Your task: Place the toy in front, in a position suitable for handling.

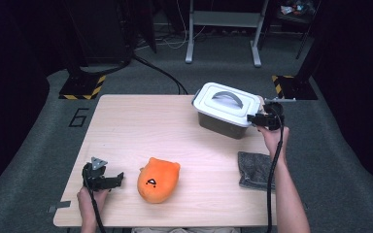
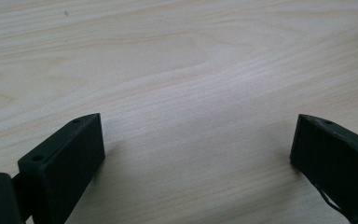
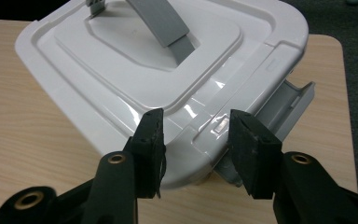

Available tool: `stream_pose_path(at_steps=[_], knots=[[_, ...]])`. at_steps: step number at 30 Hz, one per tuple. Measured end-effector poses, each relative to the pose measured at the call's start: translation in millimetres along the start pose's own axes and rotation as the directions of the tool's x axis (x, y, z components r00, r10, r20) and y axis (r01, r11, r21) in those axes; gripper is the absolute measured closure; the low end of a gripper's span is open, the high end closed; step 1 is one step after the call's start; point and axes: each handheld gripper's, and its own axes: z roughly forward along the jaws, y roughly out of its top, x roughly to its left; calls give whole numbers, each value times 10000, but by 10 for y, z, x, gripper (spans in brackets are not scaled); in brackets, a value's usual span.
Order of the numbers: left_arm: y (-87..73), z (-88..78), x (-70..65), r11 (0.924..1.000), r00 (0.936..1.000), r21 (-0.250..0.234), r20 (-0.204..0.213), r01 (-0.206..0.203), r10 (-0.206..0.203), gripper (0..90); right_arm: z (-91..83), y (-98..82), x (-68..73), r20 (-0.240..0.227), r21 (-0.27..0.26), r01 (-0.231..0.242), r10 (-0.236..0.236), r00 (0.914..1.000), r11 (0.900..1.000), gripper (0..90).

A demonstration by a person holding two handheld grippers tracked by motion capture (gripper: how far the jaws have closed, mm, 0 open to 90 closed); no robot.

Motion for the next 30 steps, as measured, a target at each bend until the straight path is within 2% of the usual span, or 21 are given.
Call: stream_pose_path(at_steps=[15,25,28,30], knots=[[1,-4,1,10000,10000,46,-1,-31,31,27,11,-38,154,-411,-31,232,-233,9989,9997,566],[5,-10,4,9999,10000,119,46,-55,54,27,15,-56,304,-591,-19,694,-693,9958,9976,573],[1,-6,0,10000,10000,42,-6,-59,59,28,7,-38,284,-533,-58,668,-670,9963,9977,576],[1,-6,0,10000,10000,41,-6,-60,60,28,-28,-26,229,-431,-310,604,-617,9972,9977,576]])
